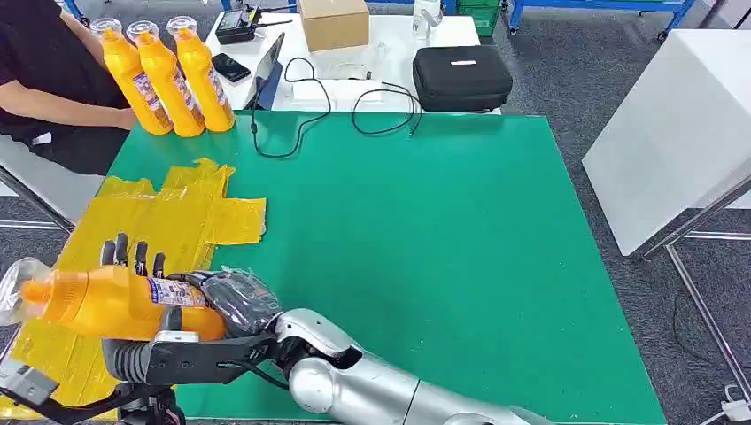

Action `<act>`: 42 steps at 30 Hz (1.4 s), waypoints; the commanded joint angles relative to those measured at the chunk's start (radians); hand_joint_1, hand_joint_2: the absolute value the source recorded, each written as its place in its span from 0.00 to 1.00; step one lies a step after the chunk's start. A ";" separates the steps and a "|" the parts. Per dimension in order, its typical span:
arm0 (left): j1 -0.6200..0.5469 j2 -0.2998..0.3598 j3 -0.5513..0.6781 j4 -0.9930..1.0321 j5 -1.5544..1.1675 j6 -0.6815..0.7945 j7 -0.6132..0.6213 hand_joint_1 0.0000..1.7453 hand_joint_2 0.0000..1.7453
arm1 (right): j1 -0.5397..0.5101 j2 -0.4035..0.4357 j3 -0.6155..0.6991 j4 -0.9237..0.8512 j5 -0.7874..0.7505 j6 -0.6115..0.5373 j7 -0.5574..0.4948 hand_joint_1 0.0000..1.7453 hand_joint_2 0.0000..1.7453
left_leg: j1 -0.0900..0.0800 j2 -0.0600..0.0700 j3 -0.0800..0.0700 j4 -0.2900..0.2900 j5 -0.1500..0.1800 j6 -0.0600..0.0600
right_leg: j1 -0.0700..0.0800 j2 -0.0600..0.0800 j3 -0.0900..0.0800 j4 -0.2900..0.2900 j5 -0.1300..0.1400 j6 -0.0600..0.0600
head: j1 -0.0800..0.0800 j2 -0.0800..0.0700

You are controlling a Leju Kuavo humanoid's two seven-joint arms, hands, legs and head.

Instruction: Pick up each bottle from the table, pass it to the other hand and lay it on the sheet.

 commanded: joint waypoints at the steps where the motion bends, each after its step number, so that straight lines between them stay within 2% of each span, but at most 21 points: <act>1: -0.093 -0.005 0.020 0.021 -0.021 0.019 0.011 0.00 1.00 | 0.028 -0.005 0.225 -0.055 0.060 0.131 -0.057 1.00 1.00 | 0.001 0.000 0.003 -0.001 -0.001 -0.002 | 0.001 -0.002 0.003 -0.002 -0.001 0.000 | 0.000 0.000; 4: -0.103 0.000 0.035 0.036 -0.019 0.025 0.007 0.00 1.00 | -0.020 -0.005 0.199 0.029 0.042 0.166 -0.154 1.00 1.00 | 0.001 -0.001 0.004 -0.001 -0.001 -0.003 | 0.001 -0.003 0.005 -0.001 -0.002 -0.001 | 0.000 0.000; 6: -0.104 0.001 0.040 0.037 -0.018 0.028 0.005 0.00 1.00 | -0.023 -0.005 0.196 0.037 0.046 0.172 -0.175 1.00 1.00 | 0.001 -0.002 0.005 -0.001 -0.001 -0.003 | 0.001 -0.004 0.006 -0.002 -0.002 -0.001 | 0.000 0.000; 23: -0.100 -0.003 0.042 0.034 -0.020 0.035 0.002 0.00 1.00 | -0.011 -0.005 0.202 0.024 0.052 0.172 -0.173 1.00 1.00 | 0.001 -0.002 0.004 -0.002 0.000 -0.003 | 0.001 -0.003 0.005 -0.002 -0.001 0.000 | 0.000 0.000; 24: -0.100 -0.002 0.041 0.035 -0.020 0.037 0.003 0.16 1.00 | -0.010 -0.005 0.199 0.025 0.053 0.170 -0.170 1.00 1.00 | 0.001 -0.001 0.006 -0.002 -0.001 -0.003 | 0.001 -0.003 0.007 -0.002 -0.001 0.000 | 0.000 0.000; 25: -0.099 -0.001 0.041 0.035 -0.020 0.037 0.003 0.16 1.00 | -0.009 -0.005 0.198 0.026 0.053 0.170 -0.170 1.00 1.00 | 0.001 -0.001 0.004 -0.002 0.000 -0.002 | 0.001 -0.003 0.005 -0.002 -0.001 0.000 | 0.000 0.000; 26: -0.098 -0.002 0.041 0.035 -0.019 0.037 0.002 1.00 1.00 | -0.009 -0.005 0.195 0.029 0.053 0.169 -0.166 1.00 1.00 | 0.001 -0.001 0.005 -0.002 -0.001 -0.003 | 0.001 -0.003 0.007 -0.002 -0.001 0.000 | 0.000 0.000; 42: -0.093 -0.003 0.042 0.032 0.002 0.033 -0.011 1.00 1.00 | -0.007 -0.005 0.169 0.056 0.054 0.154 -0.159 1.00 1.00 | 0.001 -0.002 0.007 -0.002 -0.001 -0.004 | 0.001 -0.004 0.008 -0.002 -0.002 -0.001 | 0.000 0.000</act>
